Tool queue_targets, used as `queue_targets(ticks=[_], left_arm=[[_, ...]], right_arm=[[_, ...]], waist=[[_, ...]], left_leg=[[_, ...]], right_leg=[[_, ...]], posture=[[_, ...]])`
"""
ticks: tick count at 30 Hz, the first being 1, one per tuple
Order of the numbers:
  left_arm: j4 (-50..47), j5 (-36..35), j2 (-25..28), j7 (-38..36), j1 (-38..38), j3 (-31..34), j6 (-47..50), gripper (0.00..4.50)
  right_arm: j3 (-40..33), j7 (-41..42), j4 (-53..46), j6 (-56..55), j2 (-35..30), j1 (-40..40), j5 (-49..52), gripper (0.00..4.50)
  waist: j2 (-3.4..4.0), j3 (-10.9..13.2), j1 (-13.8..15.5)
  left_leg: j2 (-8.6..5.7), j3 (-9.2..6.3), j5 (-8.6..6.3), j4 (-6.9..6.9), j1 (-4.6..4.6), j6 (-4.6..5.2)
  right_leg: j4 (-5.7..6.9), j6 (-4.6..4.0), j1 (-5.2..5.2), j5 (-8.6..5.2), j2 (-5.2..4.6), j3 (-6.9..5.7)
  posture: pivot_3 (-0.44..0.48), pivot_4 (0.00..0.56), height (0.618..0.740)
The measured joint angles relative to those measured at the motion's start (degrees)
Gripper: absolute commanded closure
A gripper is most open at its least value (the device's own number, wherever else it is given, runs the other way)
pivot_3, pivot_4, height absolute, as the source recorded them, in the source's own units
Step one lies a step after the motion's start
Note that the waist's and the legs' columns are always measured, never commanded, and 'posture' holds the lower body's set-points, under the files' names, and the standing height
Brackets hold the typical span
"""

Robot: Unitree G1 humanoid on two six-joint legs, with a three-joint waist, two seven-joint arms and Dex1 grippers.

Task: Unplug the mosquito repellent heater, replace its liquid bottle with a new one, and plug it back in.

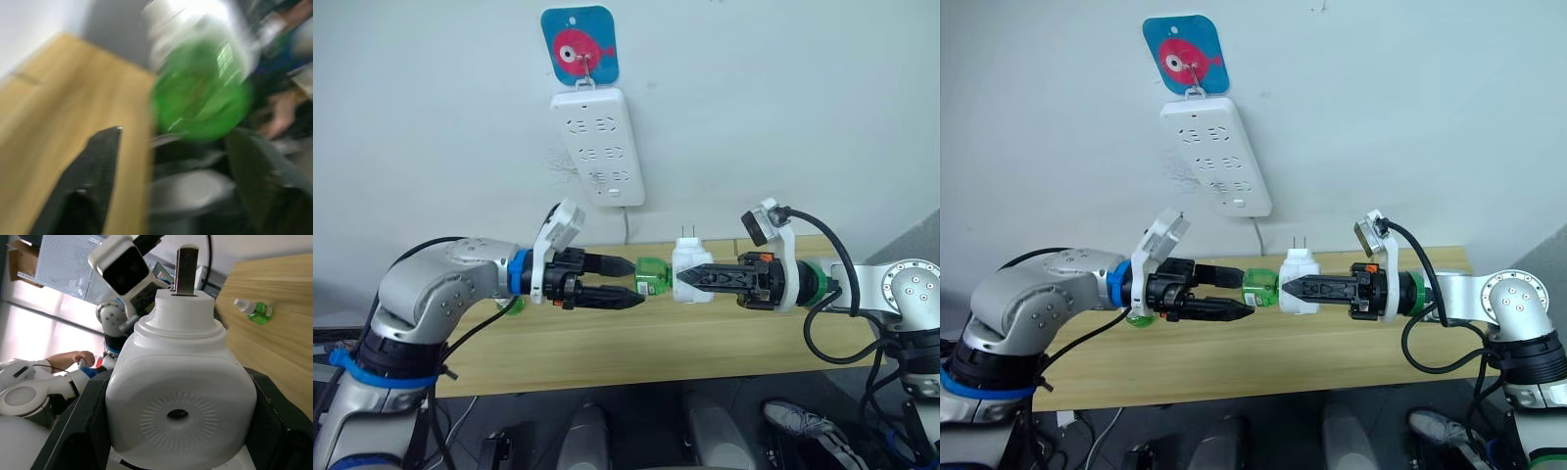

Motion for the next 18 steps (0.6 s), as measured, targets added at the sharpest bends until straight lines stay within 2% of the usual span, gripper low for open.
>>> queue_targets(ticks=[4,7,9,14,18], left_arm=[[2.5,13.5,-6.3,-3.1,5.5,-0.5,-27.9,0.34],[3.7,16.4,-10.7,-3.1,5.9,0.1,-39.3,0.34],[3.6,16.6,-12.4,-3.3,5.9,0.3,-43.9,0.34],[3.7,16.6,-13.8,-3.9,5.2,0.5,-48.5,0.34],[3.9,16.6,-13.9,-5.3,4.3,0.5,-49.5,1.18]], right_arm=[[0.0,-0.2,0.0,0.0,0.0,0.0,0.0,1.46],[0.0,-0.3,0.0,0.1,0.0,0.0,0.0,1.46],[0.0,-0.4,0.0,0.1,0.0,0.0,0.0,1.46],[0.0,-0.4,0.0,0.1,0.0,0.0,0.0,1.46],[0.0,-0.6,0.0,0.1,0.0,0.0,0.0,1.46]], waist=[[-0.01,0.0,0.4],[-0.02,0.0,1.1],[-0.02,0.0,1.2],[-0.02,0.0,1.2],[-0.02,0.0,1.0]], left_leg=[[-0.02,0.06,0.00,0.04,-0.05,0.00],[-0.05,0.05,0.00,0.06,-0.08,0.00],[-0.05,0.06,-0.01,0.06,-0.07,0.01],[-0.05,0.04,-0.01,0.07,-0.05,0.01],[-0.05,0.04,-0.01,0.06,-0.04,0.01]], right_leg=[[-0.06,-0.01,0.01,0.01,-0.05,0.03],[-0.06,0.00,0.02,0.01,-0.07,0.03],[-0.07,0.01,0.02,0.02,-0.08,0.03],[-0.02,0.01,0.02,0.02,-0.06,0.01],[0.00,0.01,0.02,0.02,-0.05,0.01]], posture=[[-0.102,0.204,0.725],[-0.103,0.204,0.725],[-0.105,0.205,0.725],[-0.106,0.205,0.725],[-0.108,0.209,0.725]])
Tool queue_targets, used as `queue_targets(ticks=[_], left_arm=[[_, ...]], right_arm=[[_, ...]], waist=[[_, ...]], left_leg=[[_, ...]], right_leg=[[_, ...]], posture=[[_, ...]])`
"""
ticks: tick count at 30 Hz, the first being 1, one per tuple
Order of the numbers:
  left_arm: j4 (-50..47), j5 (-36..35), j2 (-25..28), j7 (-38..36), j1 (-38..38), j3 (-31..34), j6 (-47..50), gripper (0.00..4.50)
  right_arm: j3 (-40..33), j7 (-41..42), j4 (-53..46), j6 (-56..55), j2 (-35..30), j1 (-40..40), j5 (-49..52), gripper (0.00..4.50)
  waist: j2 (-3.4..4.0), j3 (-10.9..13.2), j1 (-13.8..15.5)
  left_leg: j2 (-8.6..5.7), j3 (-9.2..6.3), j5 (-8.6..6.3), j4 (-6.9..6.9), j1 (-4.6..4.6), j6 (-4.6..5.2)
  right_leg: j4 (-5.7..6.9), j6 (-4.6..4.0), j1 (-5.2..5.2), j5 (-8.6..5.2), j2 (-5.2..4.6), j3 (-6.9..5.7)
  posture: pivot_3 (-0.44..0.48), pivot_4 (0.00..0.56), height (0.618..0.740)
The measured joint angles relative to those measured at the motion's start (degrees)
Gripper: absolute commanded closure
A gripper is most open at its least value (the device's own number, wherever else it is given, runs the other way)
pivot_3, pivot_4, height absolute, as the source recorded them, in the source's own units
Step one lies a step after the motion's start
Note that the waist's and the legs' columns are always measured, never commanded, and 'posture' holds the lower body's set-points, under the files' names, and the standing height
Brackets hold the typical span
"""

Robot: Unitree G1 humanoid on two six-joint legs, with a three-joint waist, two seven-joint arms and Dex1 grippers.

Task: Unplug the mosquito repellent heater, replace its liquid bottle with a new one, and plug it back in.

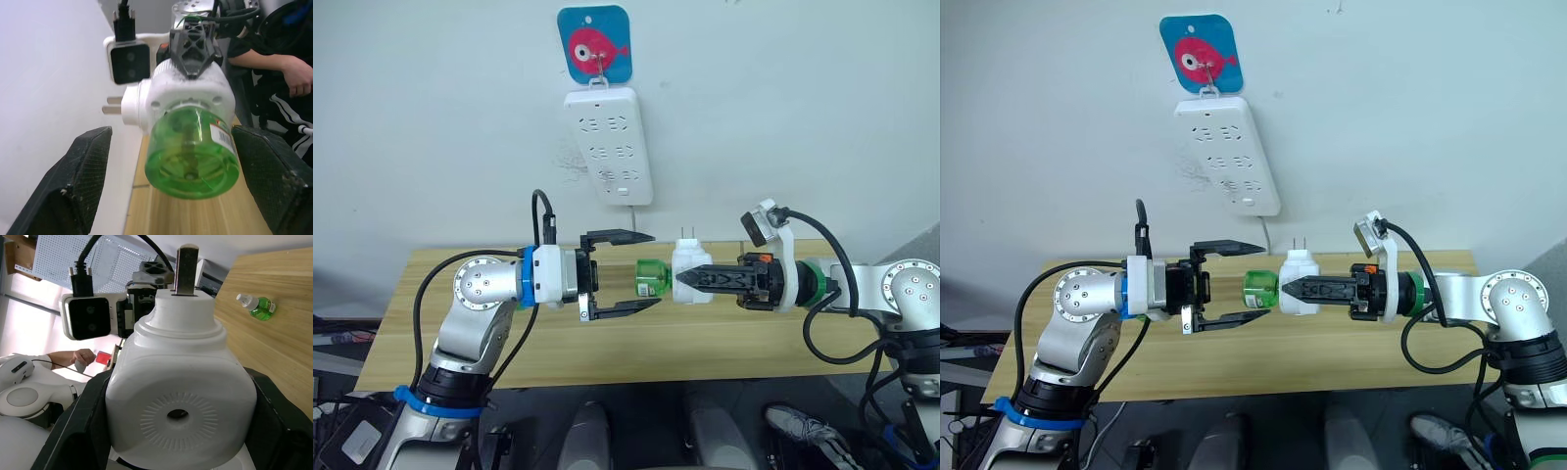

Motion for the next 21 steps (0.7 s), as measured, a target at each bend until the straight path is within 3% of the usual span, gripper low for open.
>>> queue_targets(ticks=[3,4,12,15,21], left_arm=[[0.0,-0.2,0.2,-1.4,0.1,-0.5,0.0,2.20],[0.0,-0.3,0.2,-1.6,0.1,-0.5,0.0,2.34],[-0.5,-2.2,2.7,-2.8,-0.9,-0.8,4.8,2.34],[-2.1,-6.8,6.0,-1.7,-4.0,-1.8,17.8,2.34],[0.2,-26.7,10.8,4.0,-15.1,-2.0,58.0,2.34]], right_arm=[[0.0,-0.2,0.0,-0.2,0.0,0.0,0.0,1.46],[0.0,-0.2,0.0,-0.1,0.0,0.0,0.0,1.46],[0.6,-0.8,-0.2,-0.1,0.4,0.2,0.0,1.46],[0.6,-1.0,-0.2,-0.4,0.5,0.2,0.0,1.46],[0.4,-0.9,-0.2,-0.9,0.5,0.0,0.1,1.46]], waist=[[0.00,0.0,-0.2],[0.00,0.0,-0.3],[0.00,0.0,-0.6],[-0.02,0.0,-0.6],[-0.07,0.1,-1.2]], left_leg=[[0.00,0.00,0.00,-0.01,0.00,0.00],[0.00,-0.01,0.00,-0.01,0.00,0.00],[0.00,-0.05,0.00,0.00,0.00,0.00],[0.00,-0.07,0.00,0.01,0.00,0.00],[0.00,-0.10,0.00,-0.02,0.01,0.01]], right_leg=[[-0.01,0.00,0.00,0.00,0.00,-0.01],[0.00,0.00,0.00,0.00,0.00,-0.01],[0.02,0.00,0.00,0.00,0.01,-0.03],[0.02,0.00,0.01,0.00,0.02,-0.04],[0.03,0.03,0.01,-0.02,0.04,-0.08]], posture=[[-0.108,0.209,0.725],[-0.106,0.210,0.725],[-0.099,0.211,0.725],[-0.097,0.211,0.725],[-0.099,0.214,0.725]])
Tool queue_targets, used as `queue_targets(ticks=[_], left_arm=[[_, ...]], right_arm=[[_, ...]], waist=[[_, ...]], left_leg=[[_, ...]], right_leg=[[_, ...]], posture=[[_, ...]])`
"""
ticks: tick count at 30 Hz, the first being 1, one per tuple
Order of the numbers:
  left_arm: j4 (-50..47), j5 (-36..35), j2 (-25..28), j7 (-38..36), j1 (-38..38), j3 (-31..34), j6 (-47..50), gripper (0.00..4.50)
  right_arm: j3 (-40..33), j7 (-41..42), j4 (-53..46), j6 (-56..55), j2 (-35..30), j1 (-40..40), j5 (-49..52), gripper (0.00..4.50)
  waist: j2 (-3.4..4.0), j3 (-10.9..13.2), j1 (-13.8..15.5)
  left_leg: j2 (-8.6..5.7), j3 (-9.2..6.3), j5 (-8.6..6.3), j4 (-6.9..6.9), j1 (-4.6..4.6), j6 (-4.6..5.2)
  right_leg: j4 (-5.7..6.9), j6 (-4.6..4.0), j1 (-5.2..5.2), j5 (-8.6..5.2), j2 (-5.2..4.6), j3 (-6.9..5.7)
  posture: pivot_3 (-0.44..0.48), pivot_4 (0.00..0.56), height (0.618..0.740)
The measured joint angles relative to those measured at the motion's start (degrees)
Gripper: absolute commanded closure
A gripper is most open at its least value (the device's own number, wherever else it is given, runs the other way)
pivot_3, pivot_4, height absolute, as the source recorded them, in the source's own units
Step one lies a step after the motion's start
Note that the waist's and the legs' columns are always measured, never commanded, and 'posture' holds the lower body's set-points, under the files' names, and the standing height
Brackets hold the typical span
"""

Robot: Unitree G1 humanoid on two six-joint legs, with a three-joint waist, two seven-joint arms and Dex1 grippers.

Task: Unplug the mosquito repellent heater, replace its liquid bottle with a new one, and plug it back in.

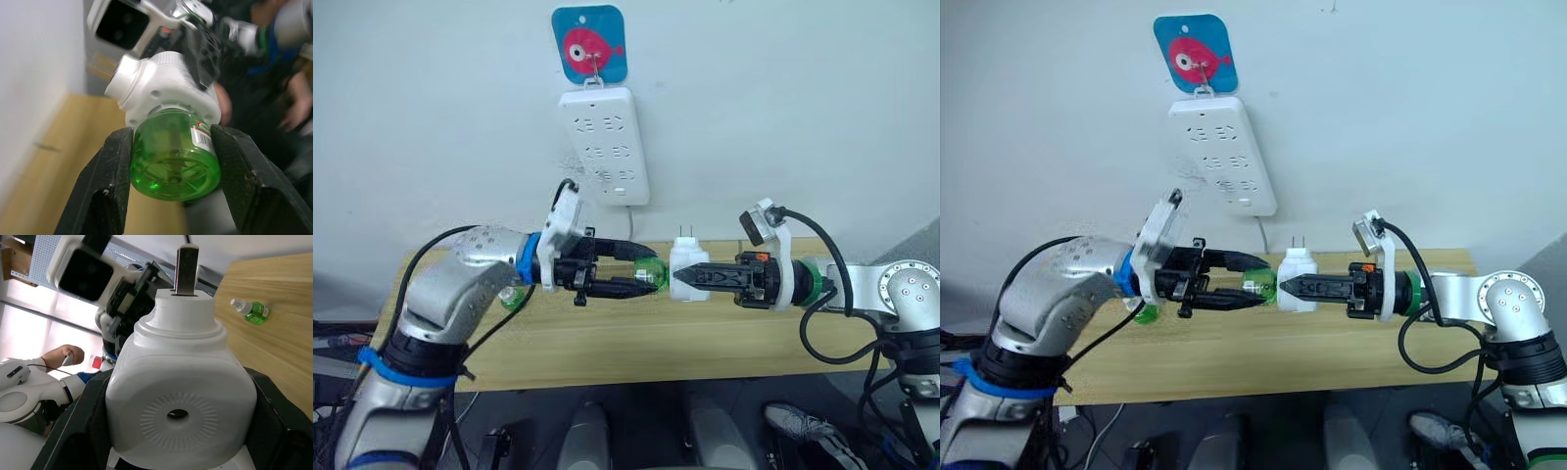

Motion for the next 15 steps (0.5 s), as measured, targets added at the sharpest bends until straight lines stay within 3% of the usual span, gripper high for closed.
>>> queue_targets(ticks=[3,6,13,15], left_arm=[[4.5,-8.0,0.0,3.1,-4.5,0.8,14.8,2.34],[5.1,-9.6,-1.0,4.9,-4.9,2.2,17.7,2.34],[1.8,-3.1,-0.8,5.1,-0.2,4.7,9.0,0.02],[0.0,0.8,-0.8,3.0,2.2,4.6,3.0,0.00]], right_arm=[[0.1,0.2,-0.1,0.0,0.2,-0.1,0.4,1.46],[0.0,0.3,-0.1,-0.2,0.1,0.0,0.8,1.46],[-0.2,-0.1,-0.1,0.1,-0.6,0.6,0.9,1.46],[-0.2,-0.2,-0.1,0.1,-0.6,0.6,0.9,1.46]], waist=[[0.00,0.0,-0.1],[0.03,0.1,-0.2],[0.03,0.1,-0.1],[0.03,0.1,0.0]], left_leg=[[0.02,-0.02,0.00,-0.01,0.00,0.00],[0.04,0.00,0.00,-0.04,0.01,0.00],[0.06,0.05,0.01,-0.03,0.02,-0.02],[0.05,0.07,0.01,-0.03,0.02,-0.02]], right_leg=[[-0.01,0.00,-0.01,0.00,0.03,-0.01],[-0.02,-0.01,-0.04,0.00,0.02,0.01],[-0.02,-0.02,-0.03,0.00,0.01,0.05],[-0.03,-0.02,-0.03,0.00,0.00,0.06]], posture=[[-0.103,0.216,0.725],[-0.104,0.217,0.725],[-0.103,0.219,0.725],[-0.103,0.221,0.725]])
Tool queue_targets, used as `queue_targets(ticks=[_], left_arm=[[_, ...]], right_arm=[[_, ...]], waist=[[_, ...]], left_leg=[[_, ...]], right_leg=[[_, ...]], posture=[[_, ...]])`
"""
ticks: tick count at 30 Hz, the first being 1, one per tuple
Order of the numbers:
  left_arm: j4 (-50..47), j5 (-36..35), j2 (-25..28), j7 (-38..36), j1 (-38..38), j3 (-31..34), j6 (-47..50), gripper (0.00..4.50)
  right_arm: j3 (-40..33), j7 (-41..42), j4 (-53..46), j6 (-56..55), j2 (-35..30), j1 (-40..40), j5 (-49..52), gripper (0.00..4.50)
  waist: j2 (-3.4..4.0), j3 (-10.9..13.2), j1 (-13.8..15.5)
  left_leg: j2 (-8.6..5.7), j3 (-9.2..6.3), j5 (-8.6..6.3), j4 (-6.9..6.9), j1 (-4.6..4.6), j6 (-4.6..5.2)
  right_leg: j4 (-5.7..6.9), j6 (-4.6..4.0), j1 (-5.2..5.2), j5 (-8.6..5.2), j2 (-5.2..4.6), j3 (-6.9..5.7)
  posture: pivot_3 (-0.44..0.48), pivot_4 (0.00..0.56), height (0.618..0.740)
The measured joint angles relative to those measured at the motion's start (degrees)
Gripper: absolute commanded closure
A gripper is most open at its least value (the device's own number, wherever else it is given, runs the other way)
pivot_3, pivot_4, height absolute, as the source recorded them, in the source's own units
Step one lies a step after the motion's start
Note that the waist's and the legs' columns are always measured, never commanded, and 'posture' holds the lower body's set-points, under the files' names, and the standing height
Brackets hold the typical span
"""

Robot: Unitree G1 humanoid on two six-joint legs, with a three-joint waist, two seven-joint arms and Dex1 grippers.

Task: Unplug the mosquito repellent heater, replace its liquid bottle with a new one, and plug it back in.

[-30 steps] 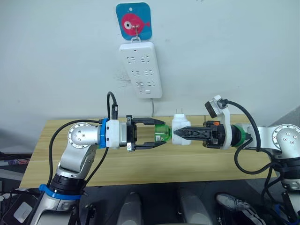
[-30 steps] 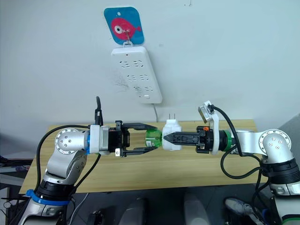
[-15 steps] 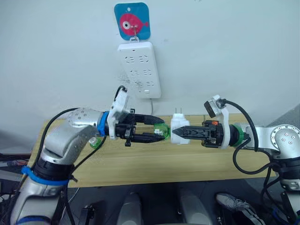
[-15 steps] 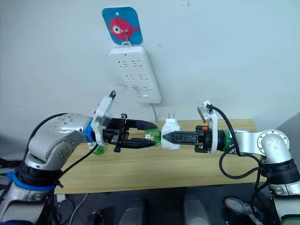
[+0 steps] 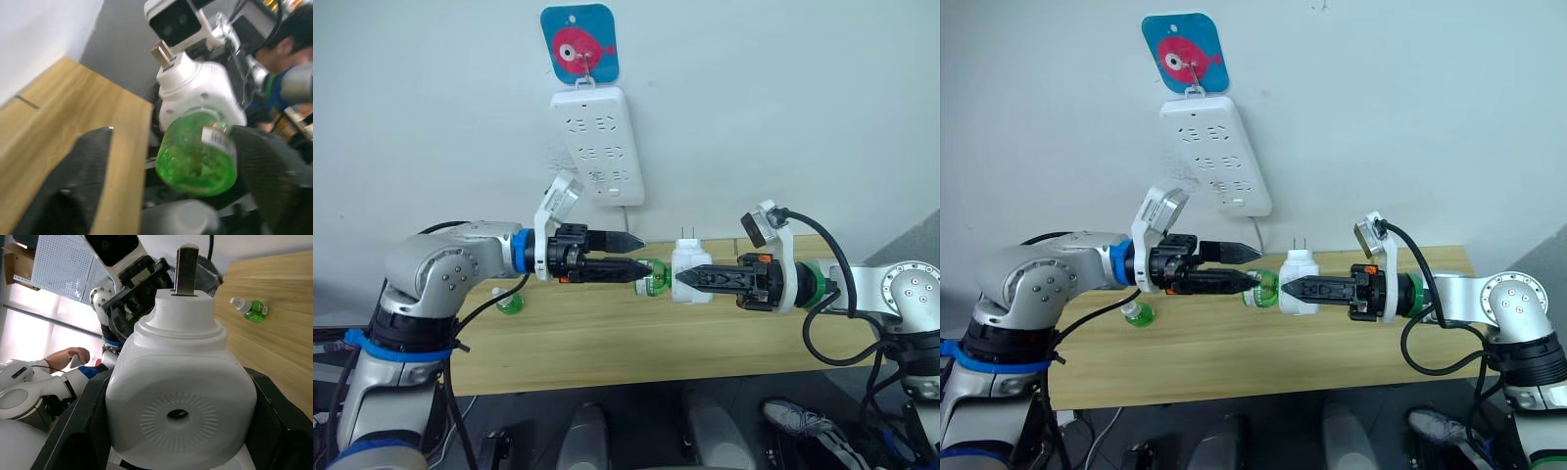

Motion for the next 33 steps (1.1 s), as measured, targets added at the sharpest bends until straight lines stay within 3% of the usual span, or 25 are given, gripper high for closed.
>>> queue_targets(ticks=[7,13,22,25,30,33], left_arm=[[-3.5,12.2,0.0,-6.5,9.9,0.2,-22.2,0.00],[-2.3,22.0,-6.1,-11.7,13.1,0.0,-47.3,0.00],[3.8,27.3,-9.8,-13.0,11.0,-2.7,-60.8,0.00],[4.4,27.6,-10.2,-13.4,10.9,-3.0,-62.9,0.58],[4.6,27.5,-11.0,-13.3,10.3,-3.3,-64.5,2.12],[4.6,27.4,-11.0,-13.5,10.3,-3.3,-64.8,2.23]], right_arm=[[0.0,-0.1,0.0,0.0,-0.2,0.0,0.2,1.46],[0.0,-0.1,0.0,0.0,-0.2,0.0,0.2,1.46],[0.0,-0.1,0.0,0.0,-0.2,0.0,0.2,1.46],[0.0,-0.1,0.0,0.0,-0.2,0.0,0.2,1.46],[0.0,-0.1,0.0,0.1,-0.2,0.0,0.2,1.46],[0.0,-0.1,0.0,0.1,-0.2,0.0,0.3,1.46]], waist=[[0.00,0.0,0.1],[0.00,0.0,0.5],[-0.01,0.0,0.3],[-0.01,0.0,0.3],[-0.01,0.0,0.2],[-0.01,0.0,0.2]], left_leg=[[0.00,0.04,0.00,-0.01,0.00,0.01],[-0.02,0.03,0.00,0.04,-0.02,0.01],[-0.03,0.02,-0.01,0.02,-0.02,0.02],[-0.03,0.02,-0.01,0.03,-0.02,0.02],[-0.03,0.01,-0.01,0.04,-0.01,0.02],[-0.03,0.01,-0.01,0.03,-0.02,0.02]], right_leg=[[-0.02,-0.01,0.00,0.00,0.00,0.05],[-0.02,-0.01,0.03,0.01,-0.01,0.03],[-0.03,-0.01,0.03,0.01,-0.01,0.03],[-0.03,-0.01,0.03,0.01,-0.01,0.04],[-0.01,-0.01,0.03,0.01,-0.01,0.03],[-0.01,-0.01,0.03,0.01,-0.01,0.03]], posture=[[-0.103,0.225,0.725],[-0.101,0.225,0.725],[-0.107,0.224,0.725],[-0.112,0.224,0.725],[-0.113,0.225,0.725],[-0.111,0.223,0.725]])
